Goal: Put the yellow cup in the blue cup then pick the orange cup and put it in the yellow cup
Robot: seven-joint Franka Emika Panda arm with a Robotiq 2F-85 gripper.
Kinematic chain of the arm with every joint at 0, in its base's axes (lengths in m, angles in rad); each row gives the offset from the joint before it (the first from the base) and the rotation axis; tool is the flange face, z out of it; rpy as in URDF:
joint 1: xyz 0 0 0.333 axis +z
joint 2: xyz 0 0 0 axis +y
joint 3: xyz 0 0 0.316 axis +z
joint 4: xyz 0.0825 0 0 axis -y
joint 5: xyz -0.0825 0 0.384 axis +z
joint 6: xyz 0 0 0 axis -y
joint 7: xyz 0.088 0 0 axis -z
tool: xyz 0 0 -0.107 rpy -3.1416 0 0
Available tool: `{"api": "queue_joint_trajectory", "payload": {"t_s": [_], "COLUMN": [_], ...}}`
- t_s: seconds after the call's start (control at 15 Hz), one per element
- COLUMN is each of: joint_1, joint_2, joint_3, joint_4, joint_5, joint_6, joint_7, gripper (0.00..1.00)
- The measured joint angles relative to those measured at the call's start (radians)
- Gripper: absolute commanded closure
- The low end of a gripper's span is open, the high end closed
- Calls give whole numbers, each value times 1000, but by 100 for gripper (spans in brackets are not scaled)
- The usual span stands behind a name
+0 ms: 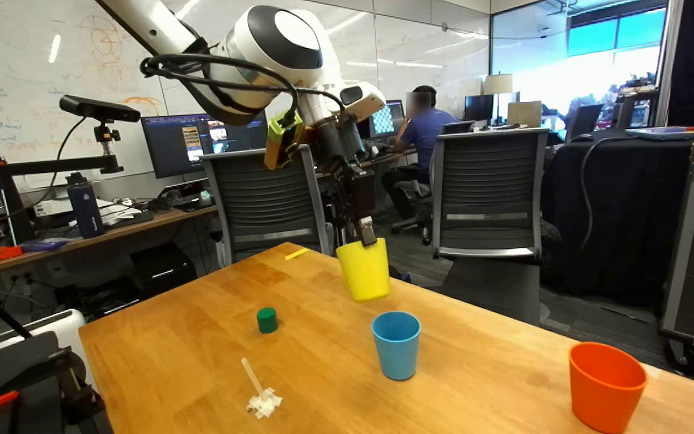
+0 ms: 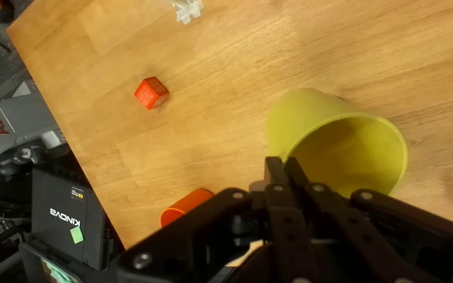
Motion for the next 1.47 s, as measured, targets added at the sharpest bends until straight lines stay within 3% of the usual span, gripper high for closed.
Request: {"api": "queue_joint_trajectory", "payload": {"t_s": [0.53, 1.0, 1.47], "joint_1": [-23, -5, 12], "joint_2": [79, 200, 253], "joint_3": [-1, -1, -1], "joint_4": [76, 189, 218], "joint_5": [0, 0, 1], "joint_6": [0, 0, 2], "joint_7": [-13, -22, -23], "gripper": [98, 98, 98]}}
